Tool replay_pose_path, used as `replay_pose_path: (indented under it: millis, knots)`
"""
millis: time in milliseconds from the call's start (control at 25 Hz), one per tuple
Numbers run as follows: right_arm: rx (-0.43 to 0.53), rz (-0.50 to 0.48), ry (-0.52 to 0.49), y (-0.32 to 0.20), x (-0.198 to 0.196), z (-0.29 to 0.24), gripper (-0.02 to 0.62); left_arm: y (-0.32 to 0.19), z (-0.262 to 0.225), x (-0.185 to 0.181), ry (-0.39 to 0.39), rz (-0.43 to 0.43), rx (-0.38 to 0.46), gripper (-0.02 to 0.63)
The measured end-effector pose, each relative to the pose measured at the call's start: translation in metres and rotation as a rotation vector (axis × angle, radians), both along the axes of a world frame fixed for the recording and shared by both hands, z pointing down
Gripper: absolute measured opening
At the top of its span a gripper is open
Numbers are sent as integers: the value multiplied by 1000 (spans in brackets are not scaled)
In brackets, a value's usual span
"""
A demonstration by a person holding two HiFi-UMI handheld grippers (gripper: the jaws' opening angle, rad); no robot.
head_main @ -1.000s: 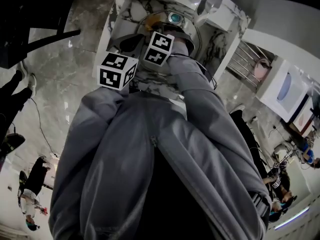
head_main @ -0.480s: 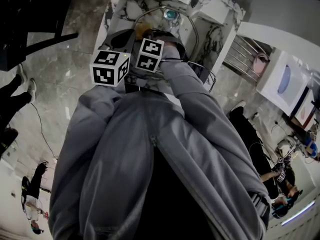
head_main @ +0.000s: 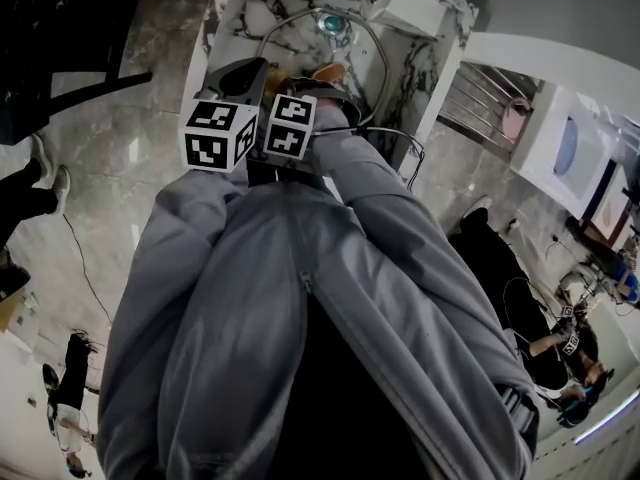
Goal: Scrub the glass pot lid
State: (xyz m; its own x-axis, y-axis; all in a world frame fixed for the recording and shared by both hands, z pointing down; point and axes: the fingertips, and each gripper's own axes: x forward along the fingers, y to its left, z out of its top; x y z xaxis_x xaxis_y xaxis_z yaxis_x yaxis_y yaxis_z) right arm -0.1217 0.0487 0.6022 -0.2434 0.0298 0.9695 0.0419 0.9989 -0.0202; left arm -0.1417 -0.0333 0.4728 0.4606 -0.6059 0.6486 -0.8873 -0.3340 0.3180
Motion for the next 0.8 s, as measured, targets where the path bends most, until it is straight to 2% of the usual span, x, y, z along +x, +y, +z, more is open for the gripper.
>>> replay_pose_path:
  millis: [360, 600, 680, 800]
  knots:
    - [-159, 108, 9, 27, 16, 0, 57, 14, -3, 12, -11, 30, 6, 14]
    - [-351, 216, -3, 43, 33, -4, 57, 18, -4, 22, -12, 56, 6, 14]
    - [-373, 243, -31, 42, 39, -12, 57, 18, -4, 25, -11, 67, 5, 14]
    - [-341, 289, -91, 30, 46, -34, 57, 16, -4, 32, -9, 85, 4, 14]
